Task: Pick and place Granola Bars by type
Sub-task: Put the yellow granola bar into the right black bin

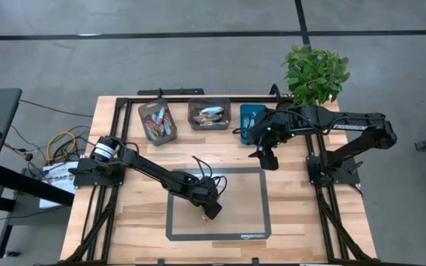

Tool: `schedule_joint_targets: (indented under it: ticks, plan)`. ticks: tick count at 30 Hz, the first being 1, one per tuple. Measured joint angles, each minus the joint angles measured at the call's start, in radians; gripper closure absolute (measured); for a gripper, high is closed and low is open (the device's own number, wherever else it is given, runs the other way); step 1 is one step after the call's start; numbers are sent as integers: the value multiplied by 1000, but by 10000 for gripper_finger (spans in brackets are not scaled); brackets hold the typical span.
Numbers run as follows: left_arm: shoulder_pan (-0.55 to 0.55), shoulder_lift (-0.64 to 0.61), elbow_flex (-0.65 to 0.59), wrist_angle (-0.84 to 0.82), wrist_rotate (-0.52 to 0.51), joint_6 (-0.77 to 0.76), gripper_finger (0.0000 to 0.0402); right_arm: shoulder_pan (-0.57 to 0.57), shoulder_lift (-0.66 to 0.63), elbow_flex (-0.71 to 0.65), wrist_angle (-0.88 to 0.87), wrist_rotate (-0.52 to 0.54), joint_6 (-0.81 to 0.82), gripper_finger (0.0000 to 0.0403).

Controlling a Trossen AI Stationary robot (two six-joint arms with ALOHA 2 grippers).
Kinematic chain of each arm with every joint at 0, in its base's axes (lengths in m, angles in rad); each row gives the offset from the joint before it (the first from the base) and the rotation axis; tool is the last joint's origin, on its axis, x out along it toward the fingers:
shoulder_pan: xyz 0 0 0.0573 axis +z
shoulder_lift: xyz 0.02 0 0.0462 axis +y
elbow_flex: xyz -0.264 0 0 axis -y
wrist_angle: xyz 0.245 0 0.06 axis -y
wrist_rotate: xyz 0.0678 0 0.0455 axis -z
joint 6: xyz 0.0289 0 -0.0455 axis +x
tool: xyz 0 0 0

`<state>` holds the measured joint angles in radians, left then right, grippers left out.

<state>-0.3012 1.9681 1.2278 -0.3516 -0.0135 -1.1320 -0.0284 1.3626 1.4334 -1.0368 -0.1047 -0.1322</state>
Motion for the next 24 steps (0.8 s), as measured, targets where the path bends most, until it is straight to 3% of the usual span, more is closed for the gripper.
schedule_joint_targets:
  ticks: [8, 13, 19, 24]
  plan:
    - [6, -2, 0, 25, 3, 20, 360, 0, 0, 0, 1, -2, -1, 201]
    - [28, -39, -2, 20, -16, 20, 366, -9, -4, 0, 30, -81, -18, 201]
    - [110, -152, -1, -29, -183, 56, 369, -55, -18, 1, 104, -93, -24, 201]
    - [271, -253, -1, -23, -264, 198, 374, -105, -41, 1, 223, 16, -11, 201]
